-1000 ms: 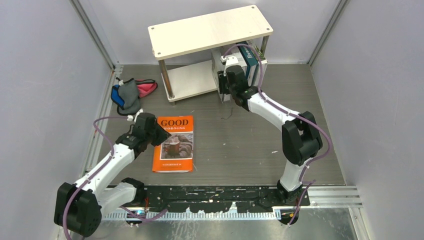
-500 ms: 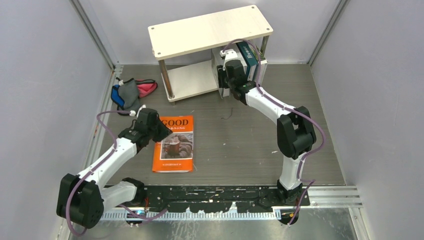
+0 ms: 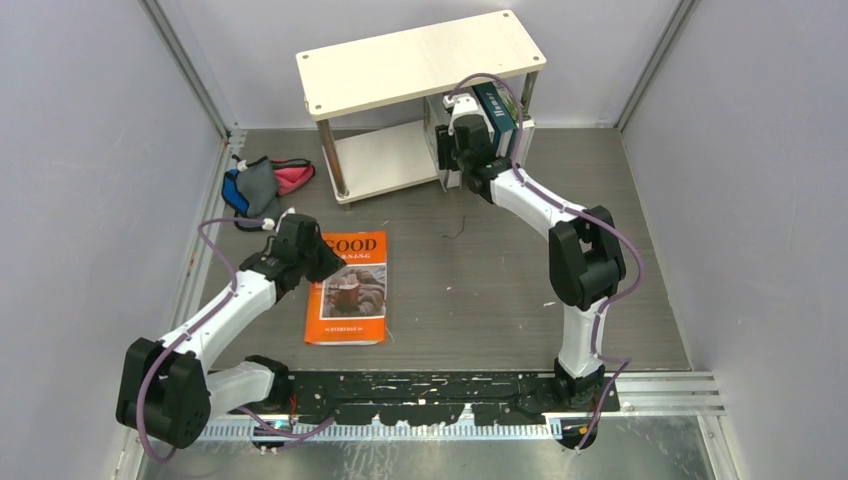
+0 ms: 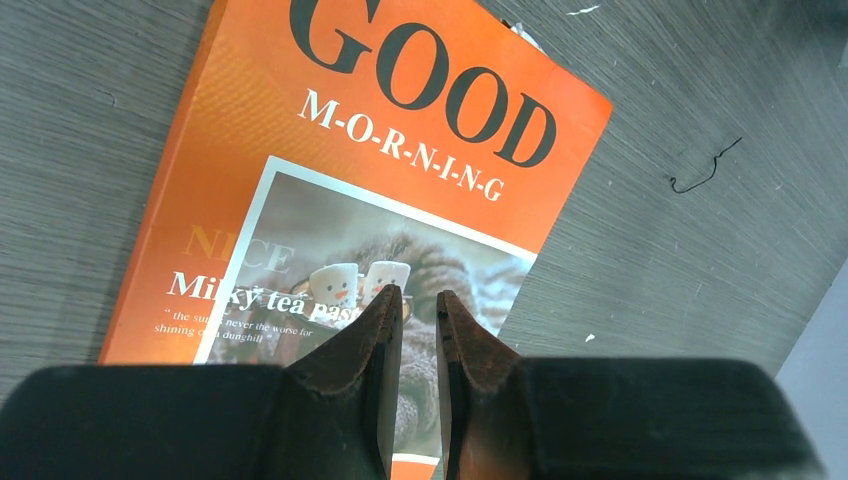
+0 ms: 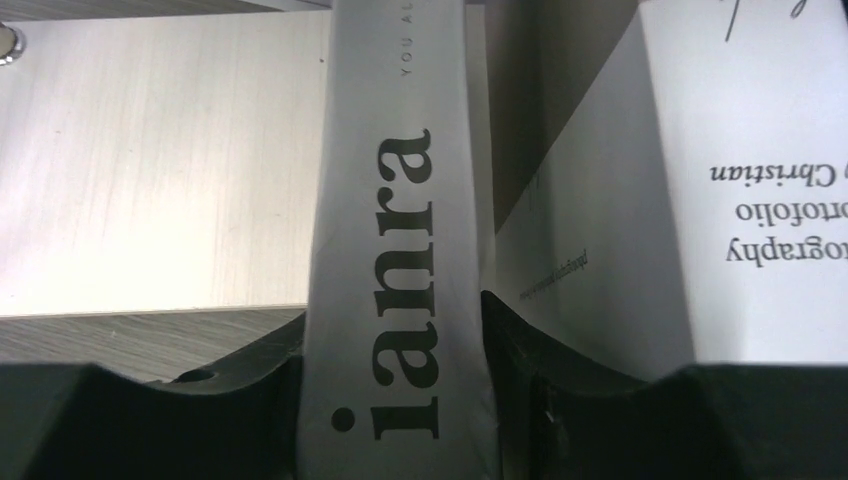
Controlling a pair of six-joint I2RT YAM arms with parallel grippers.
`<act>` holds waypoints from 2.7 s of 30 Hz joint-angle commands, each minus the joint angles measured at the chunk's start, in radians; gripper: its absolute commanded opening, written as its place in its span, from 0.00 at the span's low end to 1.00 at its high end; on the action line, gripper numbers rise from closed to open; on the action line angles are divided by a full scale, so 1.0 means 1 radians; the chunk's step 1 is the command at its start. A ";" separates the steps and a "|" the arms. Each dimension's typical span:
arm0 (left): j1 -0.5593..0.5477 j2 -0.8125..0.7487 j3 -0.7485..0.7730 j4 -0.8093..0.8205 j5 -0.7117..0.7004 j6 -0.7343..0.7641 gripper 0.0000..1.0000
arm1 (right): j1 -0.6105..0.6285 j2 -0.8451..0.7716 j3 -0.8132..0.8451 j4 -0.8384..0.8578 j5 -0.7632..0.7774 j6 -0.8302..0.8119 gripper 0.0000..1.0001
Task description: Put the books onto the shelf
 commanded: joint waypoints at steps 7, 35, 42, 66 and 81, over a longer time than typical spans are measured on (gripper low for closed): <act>0.014 0.000 0.054 0.045 0.010 0.019 0.20 | -0.030 0.005 0.051 0.022 0.006 -0.016 0.60; 0.014 -0.019 0.040 0.054 0.007 -0.022 0.19 | -0.026 -0.152 -0.113 0.067 0.034 0.053 0.56; 0.014 -0.028 0.031 0.056 0.007 -0.030 0.19 | -0.021 -0.161 -0.131 0.071 0.042 0.058 0.44; 0.014 -0.025 0.032 0.049 0.007 -0.020 0.20 | 0.028 -0.099 -0.053 0.081 0.220 0.010 0.34; 0.014 -0.003 0.043 0.057 0.002 -0.019 0.20 | -0.004 -0.046 -0.002 0.076 0.195 0.003 0.44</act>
